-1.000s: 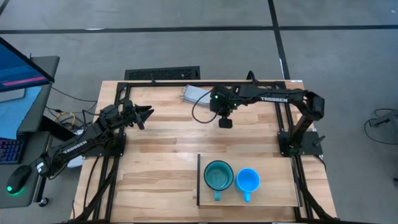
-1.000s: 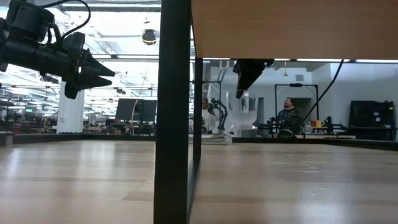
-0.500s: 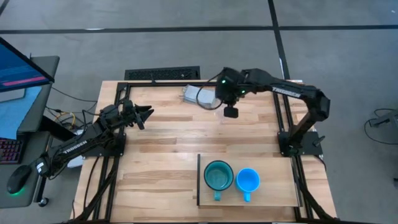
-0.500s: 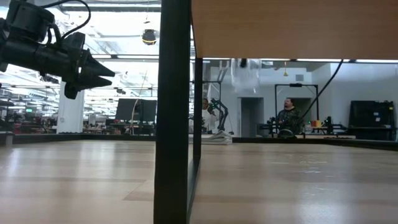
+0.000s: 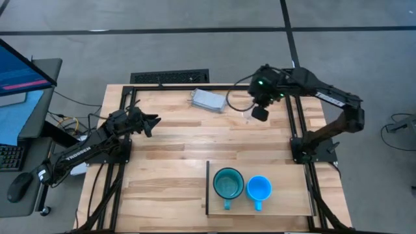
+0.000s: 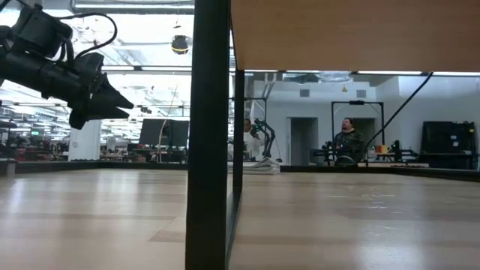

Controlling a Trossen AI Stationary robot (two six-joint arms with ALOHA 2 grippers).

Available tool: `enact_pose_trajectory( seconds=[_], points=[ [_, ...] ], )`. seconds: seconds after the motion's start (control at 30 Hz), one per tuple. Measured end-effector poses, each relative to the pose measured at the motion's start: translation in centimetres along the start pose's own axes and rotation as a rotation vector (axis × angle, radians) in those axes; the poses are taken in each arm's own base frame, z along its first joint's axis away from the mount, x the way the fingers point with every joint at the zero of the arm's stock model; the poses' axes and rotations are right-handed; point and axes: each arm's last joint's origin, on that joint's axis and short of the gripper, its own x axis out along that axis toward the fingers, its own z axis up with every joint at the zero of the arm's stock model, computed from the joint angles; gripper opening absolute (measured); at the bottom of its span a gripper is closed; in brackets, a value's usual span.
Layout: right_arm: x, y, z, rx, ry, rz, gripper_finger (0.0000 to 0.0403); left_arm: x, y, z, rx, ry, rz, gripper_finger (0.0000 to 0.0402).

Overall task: Stack small to large cups/mugs on shelf
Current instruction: Put the transparent mug on the shelf

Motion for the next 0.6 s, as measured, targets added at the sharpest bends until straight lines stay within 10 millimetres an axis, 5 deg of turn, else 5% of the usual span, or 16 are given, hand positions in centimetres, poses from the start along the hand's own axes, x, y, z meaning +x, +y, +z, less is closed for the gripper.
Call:
enact_pose_trajectory(
  seconds=[0.37,0.6],
  points=[
    [-4.7,3.9,-4.8,-0.094,0.072,0.040,0.0000,0.0,0.0,0.0,-0.001,0.006,0.004,0.0153],
    [-8.1,6.1,-7.6,-0.056,-0.050,0.150,0.0000,0.0,0.0,-0.1,-0.001,0.009,0.005,0.0153]
  ],
)
